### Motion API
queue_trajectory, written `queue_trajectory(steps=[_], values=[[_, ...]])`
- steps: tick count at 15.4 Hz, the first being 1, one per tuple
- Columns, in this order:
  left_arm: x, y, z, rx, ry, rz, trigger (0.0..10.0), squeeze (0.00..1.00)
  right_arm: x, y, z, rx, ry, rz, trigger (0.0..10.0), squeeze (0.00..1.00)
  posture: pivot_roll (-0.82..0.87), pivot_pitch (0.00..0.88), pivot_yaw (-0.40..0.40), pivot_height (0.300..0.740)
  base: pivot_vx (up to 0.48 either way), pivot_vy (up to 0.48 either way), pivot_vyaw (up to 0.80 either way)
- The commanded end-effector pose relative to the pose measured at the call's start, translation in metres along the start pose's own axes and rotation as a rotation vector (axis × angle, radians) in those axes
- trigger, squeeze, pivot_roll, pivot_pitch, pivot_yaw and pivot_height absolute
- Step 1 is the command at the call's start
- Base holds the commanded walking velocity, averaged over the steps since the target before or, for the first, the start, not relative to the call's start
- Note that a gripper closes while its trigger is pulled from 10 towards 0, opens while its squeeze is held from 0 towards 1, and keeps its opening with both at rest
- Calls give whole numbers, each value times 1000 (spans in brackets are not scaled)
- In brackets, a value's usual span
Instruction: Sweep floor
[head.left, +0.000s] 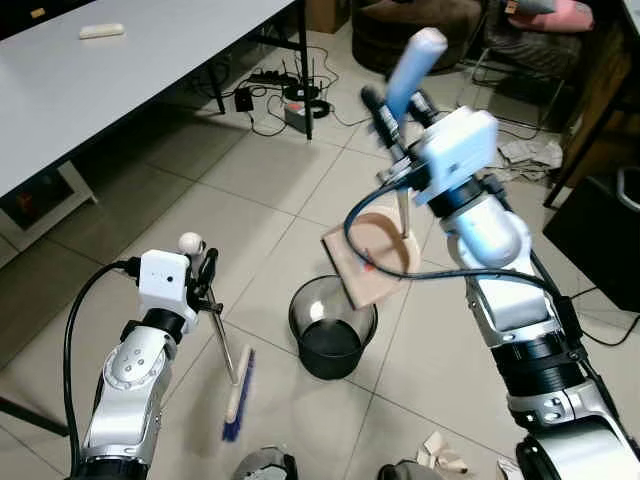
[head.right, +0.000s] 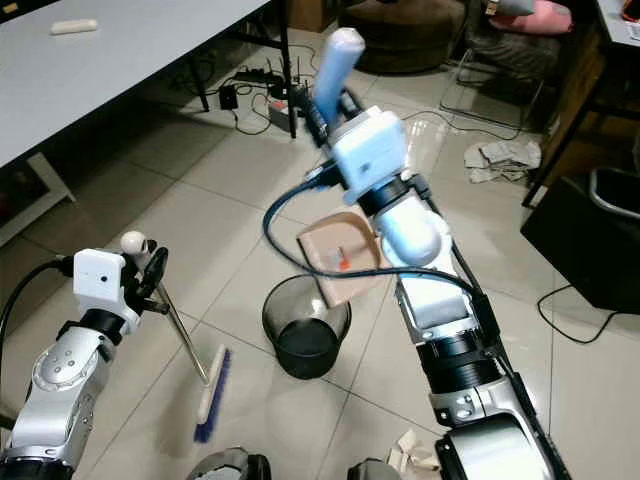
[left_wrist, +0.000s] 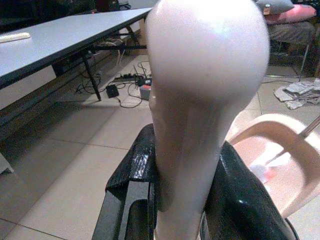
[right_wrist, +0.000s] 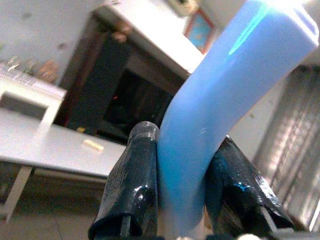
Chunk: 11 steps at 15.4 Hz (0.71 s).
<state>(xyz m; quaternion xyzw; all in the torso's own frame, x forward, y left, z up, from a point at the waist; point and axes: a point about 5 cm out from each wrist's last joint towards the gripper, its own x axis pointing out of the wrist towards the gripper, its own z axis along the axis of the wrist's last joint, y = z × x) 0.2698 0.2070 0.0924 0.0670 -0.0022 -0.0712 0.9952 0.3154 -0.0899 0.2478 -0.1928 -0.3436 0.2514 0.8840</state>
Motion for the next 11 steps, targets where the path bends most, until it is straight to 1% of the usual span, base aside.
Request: queue_trajectory(steps=[1, 2, 3, 4, 5, 6, 7, 8, 9, 10, 11], values=[[2, 4, 7, 11, -25, 10, 10000, 0, 7, -2, 15, -126, -81, 51, 10000, 0, 43, 82, 65, 740, 0, 0, 0], [2, 2, 7, 8, -28, 4, 10000, 0, 7, -10, 19, -118, -96, 10, 10000, 0, 32, 80, 72, 740, 0, 0, 0], [2, 0, 6, 2, -29, -7, 10000, 0, 6, -26, 26, -135, -114, -59, 10000, 0, 26, 72, 74, 740, 0, 0, 0], [3, -1, 6, -1, -27, -18, 10000, 0, 2, -46, 34, -153, -124, -143, 10000, 0, 24, 72, 74, 740, 0, 0, 0], [3, -3, 5, -4, -21, -34, 10000, 0, -4, -69, 40, -183, -113, -252, 10000, 0, 16, 67, 76, 740, 0, 0, 0], [2, -4, 3, -7, -14, -48, 10000, 0, -17, -91, 42, -202, -65, -364, 10000, 0, 7, 61, 78, 740, 0, 0, 0], [1, -5, 2, -13, -7, -50, 10000, 0, -26, -99, 36, -208, -10, -411, 10000, 0, 0, 57, 80, 740, 0, 0, 0], [-1, -9, -2, -31, 11, -56, 10000, 0, -58, -113, 11, -229, 183, -530, 10000, 0, -13, 45, 79, 740, 0, 0, 0], [-2, -11, -4, -33, 15, -60, 10000, 0, -70, -114, 2, -238, 244, -560, 10000, 0, -12, 39, 76, 740, 0, 0, 0], [-2, -14, -4, -28, 19, -68, 10000, 0, -86, -114, -10, -282, 364, -580, 10000, 0, -15, 31, 70, 740, 0, 0, 0], [-3, -15, -5, -25, 25, -70, 10000, 0, -105, -112, -19, -288, 450, -617, 10000, 0, -15, 20, 71, 740, 0, 0, 0]])
